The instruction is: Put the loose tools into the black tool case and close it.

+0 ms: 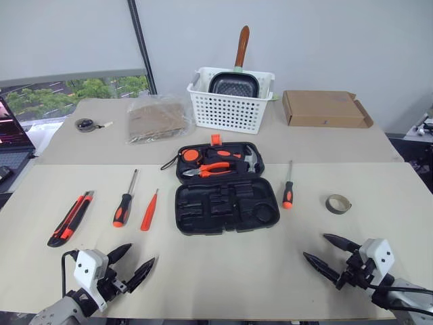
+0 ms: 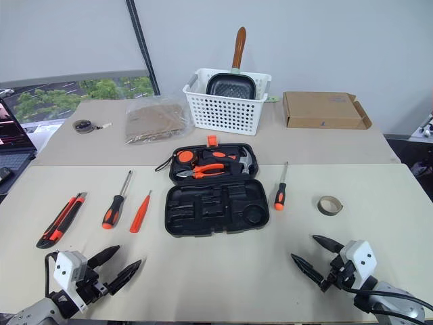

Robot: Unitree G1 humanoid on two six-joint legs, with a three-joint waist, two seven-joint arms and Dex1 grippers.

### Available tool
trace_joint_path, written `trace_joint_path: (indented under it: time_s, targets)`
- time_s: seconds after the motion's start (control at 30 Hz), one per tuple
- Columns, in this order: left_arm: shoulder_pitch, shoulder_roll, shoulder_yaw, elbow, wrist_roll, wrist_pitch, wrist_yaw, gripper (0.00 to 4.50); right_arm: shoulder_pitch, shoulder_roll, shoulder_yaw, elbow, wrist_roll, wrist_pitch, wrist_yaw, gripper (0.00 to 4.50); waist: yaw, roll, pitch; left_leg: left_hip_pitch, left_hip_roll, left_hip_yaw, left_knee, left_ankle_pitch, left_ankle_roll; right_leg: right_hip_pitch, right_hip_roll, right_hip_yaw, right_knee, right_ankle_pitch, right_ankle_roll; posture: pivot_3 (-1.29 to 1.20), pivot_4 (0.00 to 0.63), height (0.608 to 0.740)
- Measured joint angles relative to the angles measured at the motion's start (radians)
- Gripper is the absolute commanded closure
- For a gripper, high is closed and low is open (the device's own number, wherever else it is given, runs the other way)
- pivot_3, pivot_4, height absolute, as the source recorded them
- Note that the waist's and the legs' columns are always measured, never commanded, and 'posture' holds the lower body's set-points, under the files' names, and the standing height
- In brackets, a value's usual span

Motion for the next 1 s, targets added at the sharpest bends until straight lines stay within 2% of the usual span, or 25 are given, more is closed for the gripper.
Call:
trace_joint_path:
  time_s: [0.37, 0.5, 0.6, 0.67, 0.73, 0.77, 0.83, 0.93, 1.0]
  targets:
    - [0.040, 0.034, -0.005, -0.011, -0.033, -0.023, -0.119, 0.00, 0.023, -0.016, 0.003, -0.036, 0.003, 0.017, 0.014, 0.03, 0.000, -0.001, 0.001, -0.001, 0.000, 0.000, 0.000, 0.000, 0.000, -0.001, 0.000, 0.000, 0.000, 0.000, 0.000, 0.00, 0.150, 0.700]
    - [0.108, 0.059, 0.060, -0.120, -0.156, 0.044, -0.139, 0.00, 0.043, -0.074, -0.046, -0.106, 0.075, 0.051, 0.060, 0.03, -0.001, -0.007, 0.005, -0.002, 0.001, 0.000, 0.000, 0.000, 0.000, -0.002, 0.000, 0.000, 0.000, 0.000, 0.000, 0.00, 0.150, 0.700]
    - [0.016, 0.065, 0.173, -0.151, -0.272, 0.099, -0.048, 0.00, -0.007, -0.133, -0.074, -0.179, 0.147, 0.107, 0.094, 0.03, 0.001, -0.010, 0.007, -0.001, 0.001, -0.002, 0.000, 0.001, -0.002, -0.001, -0.001, 0.000, 0.001, 0.000, 0.000, 0.00, 0.150, 0.700]
    - [-0.126, 0.071, 0.232, -0.119, -0.318, 0.161, 0.077, 0.00, -0.115, -0.155, -0.032, -0.213, 0.179, 0.143, 0.123, 0.03, 0.001, -0.012, 0.009, 0.001, 0.002, -0.003, 0.000, 0.002, -0.002, 0.001, 0.000, -0.001, 0.001, 0.000, 0.000, 0.00, 0.150, 0.700]
    - [-0.208, 0.083, 0.256, -0.102, -0.337, 0.198, 0.146, 0.00, -0.188, -0.160, 0.011, -0.244, 0.197, 0.159, 0.143, 0.03, 0.001, -0.013, 0.009, 0.000, 0.002, -0.003, 0.000, 0.005, -0.004, 0.001, 0.004, -0.004, 0.001, 0.002, 0.003, 0.00, 0.150, 0.700]
    - [-0.232, 0.089, 0.260, -0.098, -0.358, 0.224, 0.166, 0.00, -0.221, -0.160, 0.034, -0.248, 0.197, 0.168, 0.152, 0.03, 0.001, -0.014, 0.009, 0.001, 0.002, -0.003, 0.000, 0.005, -0.004, 0.002, 0.004, -0.005, 0.001, 0.005, 0.008, 0.00, 0.150, 0.700]
    - [-0.295, 0.090, 0.250, -0.056, -0.353, 0.276, 0.232, 0.00, -0.317, -0.153, 0.084, -0.223, 0.196, 0.191, 0.162, 0.03, -0.003, -0.015, 0.010, 0.002, 0.002, -0.002, 0.000, 0.006, -0.005, 0.006, 0.005, -0.004, 0.001, 0.007, 0.009, 0.00, 0.150, 0.700]
    - [-0.445, 0.097, 0.200, -0.016, -0.292, 0.364, 0.392, 0.00, -0.495, -0.119, 0.171, -0.192, 0.195, 0.198, 0.182, 0.03, 0.000, -0.016, 0.011, -0.001, 0.001, -0.003, 0.002, 0.011, 0.004, 0.007, 0.009, -0.003, 0.000, 0.011, 0.006, 0.00, 0.150, 0.700]
    - [-0.477, 0.100, 0.164, 0.003, -0.237, 0.435, 0.488, 0.00, -0.538, -0.110, 0.208, -0.162, 0.190, 0.198, 0.204, 0.03, 0.004, -0.017, 0.011, 0.000, 0.001, -0.003, 0.002, 0.011, -0.002, 0.010, 0.010, -0.003, -0.001, 0.013, -0.003, 0.00, 0.150, 0.700]
